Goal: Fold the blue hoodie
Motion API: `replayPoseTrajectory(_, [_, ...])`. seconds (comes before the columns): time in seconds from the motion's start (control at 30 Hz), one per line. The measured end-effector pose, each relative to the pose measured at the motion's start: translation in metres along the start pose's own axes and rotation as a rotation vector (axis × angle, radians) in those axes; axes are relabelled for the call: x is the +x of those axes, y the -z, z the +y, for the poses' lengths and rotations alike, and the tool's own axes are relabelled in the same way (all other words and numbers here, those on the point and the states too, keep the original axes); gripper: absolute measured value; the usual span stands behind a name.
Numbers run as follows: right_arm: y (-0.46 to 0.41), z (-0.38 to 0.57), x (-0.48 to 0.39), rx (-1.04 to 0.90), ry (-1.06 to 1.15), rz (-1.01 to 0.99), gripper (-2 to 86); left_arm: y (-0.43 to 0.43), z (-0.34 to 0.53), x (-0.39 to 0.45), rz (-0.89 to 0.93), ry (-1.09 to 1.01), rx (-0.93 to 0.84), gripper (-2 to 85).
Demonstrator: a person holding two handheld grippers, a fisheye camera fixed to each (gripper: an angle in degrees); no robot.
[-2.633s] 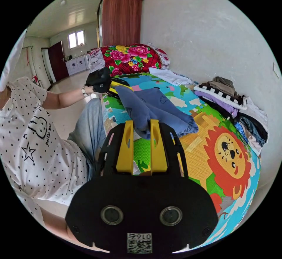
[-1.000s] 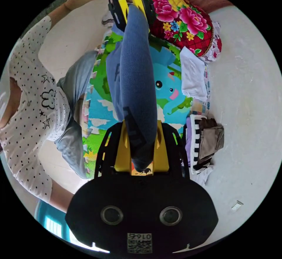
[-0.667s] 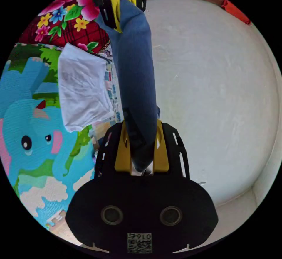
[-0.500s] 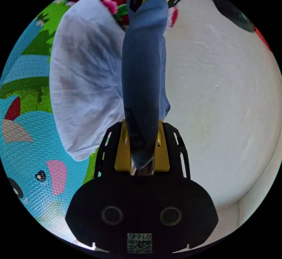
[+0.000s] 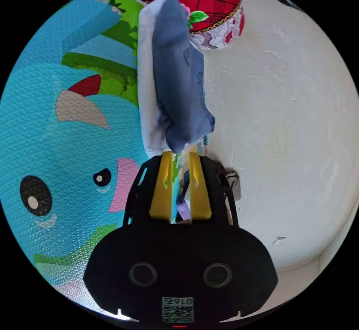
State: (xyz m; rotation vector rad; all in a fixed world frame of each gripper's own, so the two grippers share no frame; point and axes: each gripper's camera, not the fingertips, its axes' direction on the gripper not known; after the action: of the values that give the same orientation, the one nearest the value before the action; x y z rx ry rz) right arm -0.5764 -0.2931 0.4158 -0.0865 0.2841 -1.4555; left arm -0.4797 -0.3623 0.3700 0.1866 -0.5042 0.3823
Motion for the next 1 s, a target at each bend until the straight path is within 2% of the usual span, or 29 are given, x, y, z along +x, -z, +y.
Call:
replayPoseTrajectory(0.03, [0.002, 0.009, 0.029, 0.073, -0.161, -0.097, 1.1, -0.006, 0.003, -0.004, 0.194, 0.097, 0.065, -0.7])
replayPoseTrajectory(0.07, [0.000, 0.012, 0.041, 0.093, -0.223, -0.159, 0.8, -0.021, 0.007, -0.003, 0.344, 0.200, 0.105, -0.8])
replayPoseTrajectory(0.13, [-0.027, 0.016, 0.076, 0.102, -0.370, -0.428, -0.1, -0.054, 0.013, 0.014, 0.460, 0.288, 0.044, -0.9])
replayPoseTrajectory(0.23, [-0.071, 0.025, 0.092, -0.002, -0.472, -0.592, -0.4, -0.109, 0.031, 0.062, 0.399, 0.269, -0.207, -1.0])
replayPoseTrajectory(0.3, [-0.086, 0.038, 0.093, -0.029, -0.469, -0.632, -0.4, -0.107, 0.033, 0.085, 0.236, 0.220, -0.190, -1.0])
replayPoseTrajectory(0.37, [-0.089, 0.055, 0.098, -0.006, -0.528, -0.634, -0.4, -0.112, 0.022, 0.122, 0.004, 0.059, -0.254, -1.0])
replayPoseTrajectory(0.43, [-0.087, 0.069, 0.102, -0.011, -0.524, -0.596, -0.4, -0.113, 0.015, 0.124, -0.042, 0.102, -0.332, -1.0])
replayPoseTrajectory(0.47, [-0.085, 0.071, 0.104, -0.015, -0.517, -0.588, -0.4, -0.103, 0.014, 0.118, 0.037, 0.188, -0.321, -1.0])
replayPoseTrajectory(0.5, [-0.078, 0.080, 0.111, -0.018, -0.494, -0.575, -0.4, -0.094, 0.016, 0.116, 0.094, 0.216, -0.280, -1.0])
replayPoseTrajectory(0.57, [-0.061, 0.108, 0.130, 0.039, -0.544, -0.532, -0.4, -0.044, 0.030, 0.111, 0.319, 0.312, -0.073, -1.0])
replayPoseTrajectory(0.63, [-0.029, 0.170, 0.160, 0.214, -0.607, -0.489, -0.4, -0.007, 0.046, 0.108, 0.459, 0.377, 0.031, -1.0])
replayPoseTrajectory(0.67, [-0.022, 0.187, 0.169, 0.243, -0.638, -0.467, -0.3, 0.017, 0.059, 0.107, 0.548, 0.427, 0.090, -0.9])
replayPoseTrajectory(0.77, [0.009, 0.278, 0.213, 0.350, -0.831, -0.296, -0.1, 0.064, 0.097, 0.109, 0.760, 0.520, 0.224, -0.8])
replayPoseTrajectory(0.87, [0.019, 0.348, 0.258, 0.362, -0.981, -0.179, 0.7, 0.089, 0.134, 0.125, 0.846, 0.653, 0.330, -0.3])
replayPoseTrajectory(0.93, [0.006, 0.378, 0.292, 0.254, -1.020, -0.247, 2.9, 0.093, 0.149, 0.141, 0.837, 0.766, 0.358, 1.0])
replayPoseTrajectory(1.0, [-0.006, 0.388, 0.308, 0.186, -1.017, -0.345, 6.3, 0.091, 0.151, 0.162, 0.793, 0.792, 0.368, 3.1])
